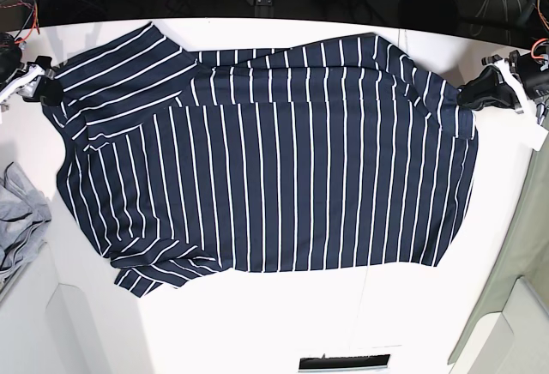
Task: Layout the t-shirt on the table in an organized manner, then fold the t-shirt properly
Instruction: 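Release the corner and move the left gripper along the shirt's side edge, then grasp the side edge with the left gripper and pull it outward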
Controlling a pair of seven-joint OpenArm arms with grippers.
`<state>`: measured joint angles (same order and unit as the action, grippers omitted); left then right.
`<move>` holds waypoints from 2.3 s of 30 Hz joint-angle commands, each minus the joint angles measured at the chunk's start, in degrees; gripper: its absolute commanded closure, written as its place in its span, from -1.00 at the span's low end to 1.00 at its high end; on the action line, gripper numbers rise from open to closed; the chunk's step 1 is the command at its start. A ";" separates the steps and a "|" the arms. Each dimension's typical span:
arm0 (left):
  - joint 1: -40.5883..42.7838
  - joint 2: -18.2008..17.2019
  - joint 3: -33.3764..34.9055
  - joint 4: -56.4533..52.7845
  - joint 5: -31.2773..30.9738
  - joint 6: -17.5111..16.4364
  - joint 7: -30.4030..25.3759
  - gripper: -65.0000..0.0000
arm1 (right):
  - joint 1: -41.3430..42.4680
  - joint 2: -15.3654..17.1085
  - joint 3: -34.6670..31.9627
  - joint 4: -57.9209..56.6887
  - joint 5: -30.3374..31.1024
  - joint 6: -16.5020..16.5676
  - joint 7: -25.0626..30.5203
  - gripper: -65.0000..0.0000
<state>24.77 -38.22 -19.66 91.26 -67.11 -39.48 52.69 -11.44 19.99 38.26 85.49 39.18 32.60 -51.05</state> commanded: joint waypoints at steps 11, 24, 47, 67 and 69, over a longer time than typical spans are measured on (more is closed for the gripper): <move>-13.35 0.59 0.83 -5.01 12.83 -0.52 -10.08 1.00 | 0.31 1.11 0.50 0.96 0.92 0.13 1.60 0.09; -29.57 3.23 15.02 -26.21 24.50 -0.52 -13.90 1.00 | 0.33 1.11 0.50 0.92 0.85 0.13 2.64 0.08; -29.20 -1.77 11.39 -20.92 13.92 -0.52 -5.25 0.28 | 9.73 3.54 0.70 -6.45 -2.78 -1.75 4.39 -0.24; -23.52 -1.36 11.39 -21.99 24.81 1.11 -13.57 -0.03 | 9.84 3.65 -5.92 -16.39 -3.87 -1.73 4.98 -0.24; -23.54 -1.25 11.39 -22.93 26.45 1.55 -16.04 -0.03 | 9.84 3.65 -6.95 -16.39 -2.86 -1.73 4.98 -0.24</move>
<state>2.04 -38.22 -7.79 67.72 -39.99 -37.95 37.65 -2.20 22.52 31.11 68.49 35.48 30.61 -46.50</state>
